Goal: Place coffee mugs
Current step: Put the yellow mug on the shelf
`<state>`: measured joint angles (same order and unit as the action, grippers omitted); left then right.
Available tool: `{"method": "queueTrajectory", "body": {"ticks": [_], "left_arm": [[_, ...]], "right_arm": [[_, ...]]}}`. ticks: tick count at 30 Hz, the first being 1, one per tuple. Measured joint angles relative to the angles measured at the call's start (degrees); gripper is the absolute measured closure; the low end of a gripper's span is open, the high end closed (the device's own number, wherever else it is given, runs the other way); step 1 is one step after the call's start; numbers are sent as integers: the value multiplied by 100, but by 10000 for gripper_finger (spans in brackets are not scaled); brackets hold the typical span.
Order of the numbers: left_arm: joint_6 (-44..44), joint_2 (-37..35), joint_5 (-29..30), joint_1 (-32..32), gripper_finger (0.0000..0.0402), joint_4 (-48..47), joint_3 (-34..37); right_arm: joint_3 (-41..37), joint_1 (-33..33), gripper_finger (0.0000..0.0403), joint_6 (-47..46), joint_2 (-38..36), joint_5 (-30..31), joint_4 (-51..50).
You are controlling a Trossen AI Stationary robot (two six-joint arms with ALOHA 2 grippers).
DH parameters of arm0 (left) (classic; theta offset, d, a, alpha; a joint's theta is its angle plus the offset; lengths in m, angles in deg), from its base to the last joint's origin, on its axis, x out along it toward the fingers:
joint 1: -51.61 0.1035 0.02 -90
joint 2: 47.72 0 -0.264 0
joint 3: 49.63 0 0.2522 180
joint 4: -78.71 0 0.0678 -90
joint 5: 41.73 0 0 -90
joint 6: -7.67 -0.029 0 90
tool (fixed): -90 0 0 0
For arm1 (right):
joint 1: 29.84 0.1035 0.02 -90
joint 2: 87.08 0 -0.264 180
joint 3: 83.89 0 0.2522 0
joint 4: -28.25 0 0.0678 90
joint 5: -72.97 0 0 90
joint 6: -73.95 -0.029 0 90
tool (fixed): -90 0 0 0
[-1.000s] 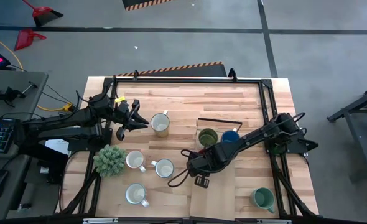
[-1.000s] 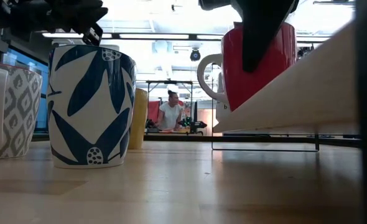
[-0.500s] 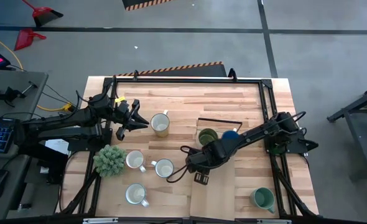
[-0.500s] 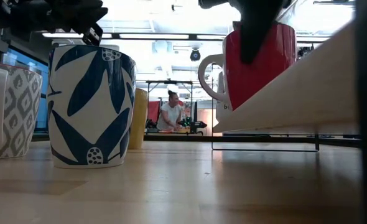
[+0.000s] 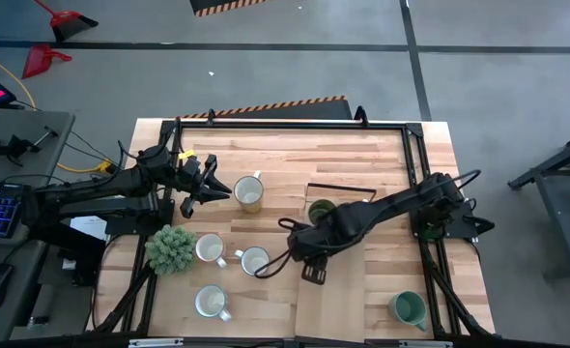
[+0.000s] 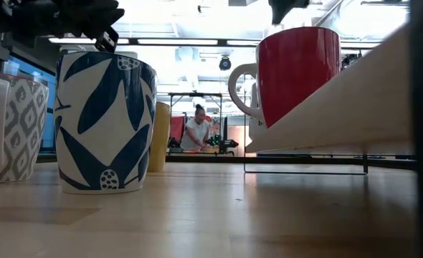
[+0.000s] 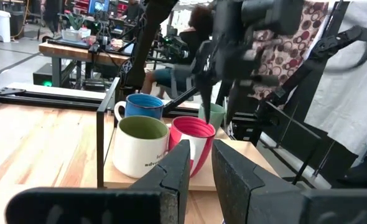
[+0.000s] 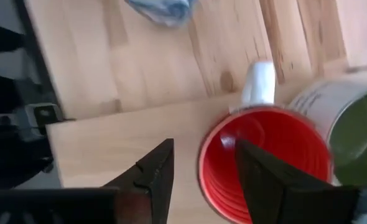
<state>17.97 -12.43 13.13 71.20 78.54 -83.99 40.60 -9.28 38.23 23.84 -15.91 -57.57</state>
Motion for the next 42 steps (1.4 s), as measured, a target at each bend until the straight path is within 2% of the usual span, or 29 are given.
{"method": "queueTrajectory", "body": {"ticks": [5, 10, 13, 14, 17, 22, 27, 36, 42], "left_arm": [[0, 0, 0, 1, 344, 4, 0], [0, 0, 0, -1, 344, 2, 0], [2, 0, 0, 0, 344, 2, 0], [5, 0, 0, -1, 344, 2, 0], [266, 0, 0, 0, 344, 3, 0], [901, 0, 0, 1, 344, 2, 0], [1046, 0, 2, 1, 344, 4, 0], [1057, 0, 44, 1, 344, 4, 0], [1058, 0, 44, 1, 344, 6, 0]], "right_arm": [[744, -7, 256, 476, 0, 131, -67], [1754, -7, 256, 816, 0, 321, -716], [2432, -4, 257, 1091, -7, 677, -1194], [2409, -4, 257, 1207, -125, 873, -1168], [1885, -55, 257, 1476, -722, 1319, -1074], [1095, -203, 257, 1376, -1717, 2209, -1348], [-177, -332, 257, 1346, -2976, 2739, -1005], [-3284, -409, 257, 1760, -5425, 2822, 1425], [-4892, -409, 257, 1824, -6751, 2784, 2571]]}}
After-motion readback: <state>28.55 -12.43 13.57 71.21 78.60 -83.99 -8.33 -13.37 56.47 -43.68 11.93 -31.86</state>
